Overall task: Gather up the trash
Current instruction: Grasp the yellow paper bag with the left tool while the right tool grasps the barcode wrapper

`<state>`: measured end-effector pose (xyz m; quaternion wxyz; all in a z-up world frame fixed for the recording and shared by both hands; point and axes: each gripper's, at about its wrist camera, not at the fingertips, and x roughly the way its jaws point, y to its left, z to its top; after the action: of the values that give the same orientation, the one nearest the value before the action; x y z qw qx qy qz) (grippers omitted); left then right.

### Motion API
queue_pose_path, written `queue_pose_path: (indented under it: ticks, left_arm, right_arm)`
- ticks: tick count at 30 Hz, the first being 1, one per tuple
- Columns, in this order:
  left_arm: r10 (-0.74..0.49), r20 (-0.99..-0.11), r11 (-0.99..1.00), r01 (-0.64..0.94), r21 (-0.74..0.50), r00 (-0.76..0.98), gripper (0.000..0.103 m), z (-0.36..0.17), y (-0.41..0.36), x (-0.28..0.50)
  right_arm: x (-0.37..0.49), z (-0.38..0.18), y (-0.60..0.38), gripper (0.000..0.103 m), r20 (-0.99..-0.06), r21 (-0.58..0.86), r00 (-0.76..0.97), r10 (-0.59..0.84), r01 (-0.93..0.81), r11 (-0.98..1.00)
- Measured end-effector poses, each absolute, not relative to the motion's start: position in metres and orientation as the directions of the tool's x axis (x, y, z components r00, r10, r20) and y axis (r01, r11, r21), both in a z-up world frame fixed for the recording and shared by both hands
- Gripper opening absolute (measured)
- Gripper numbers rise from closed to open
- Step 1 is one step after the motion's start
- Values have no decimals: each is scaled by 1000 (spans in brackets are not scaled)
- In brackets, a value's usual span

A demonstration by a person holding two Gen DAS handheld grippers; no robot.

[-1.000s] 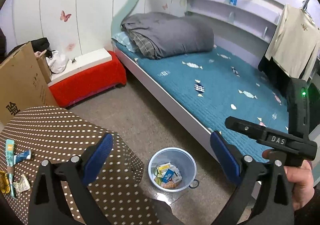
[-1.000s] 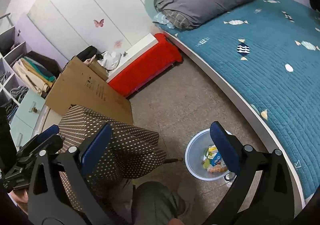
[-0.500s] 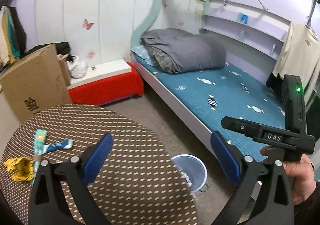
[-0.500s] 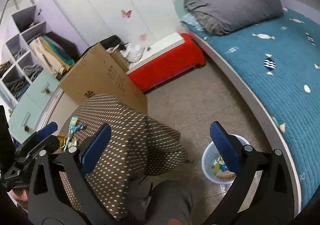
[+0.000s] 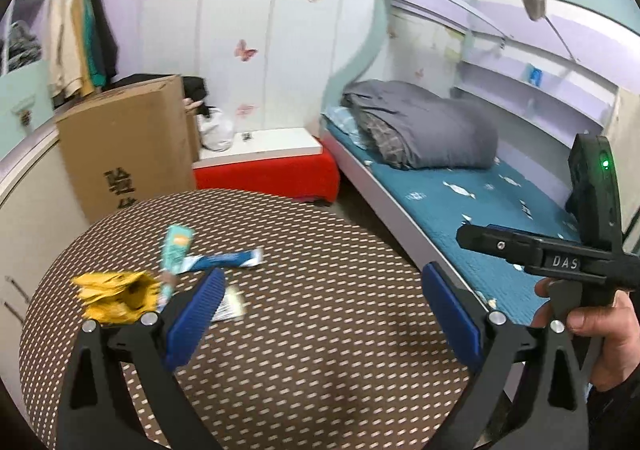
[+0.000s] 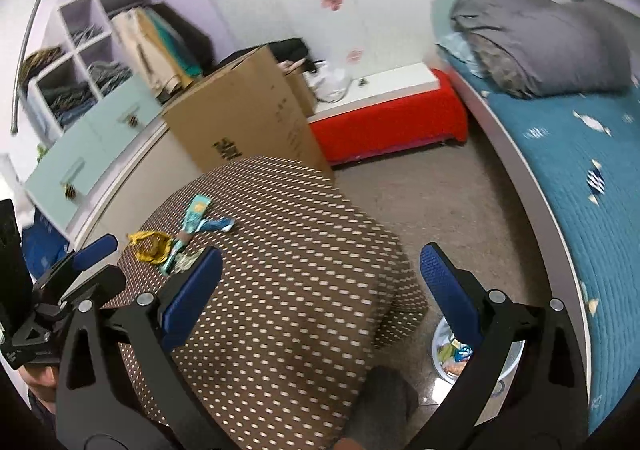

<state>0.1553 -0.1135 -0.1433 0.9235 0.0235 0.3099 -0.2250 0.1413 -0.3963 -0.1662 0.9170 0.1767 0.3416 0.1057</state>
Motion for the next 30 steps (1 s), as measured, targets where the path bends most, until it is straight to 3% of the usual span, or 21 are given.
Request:
queue_pose_path:
  ticks: [16,25,27,30]
  left_arm:
    - [-245,-646,969,201,-143,723,96,-184,13,166]
    - [-207,-680,977,115,-179,703,96,-204,40,177]
    - [-201,-688,977,92,-193,697,96,-207,38,181]
    - [-191,-696,976,56,-212,693,96,-212,39,189]
  right_arm:
    - [209,-200,-239,95,-713,180,571,407,-412,893]
    - [236,-228,-165,71,-781,62,464,418,-608,791]
    - [243,-235,-155,52,-796,51,447,409,-624,780]
    - [247,-238,-151,39,-784,35,466,409,-625,780]
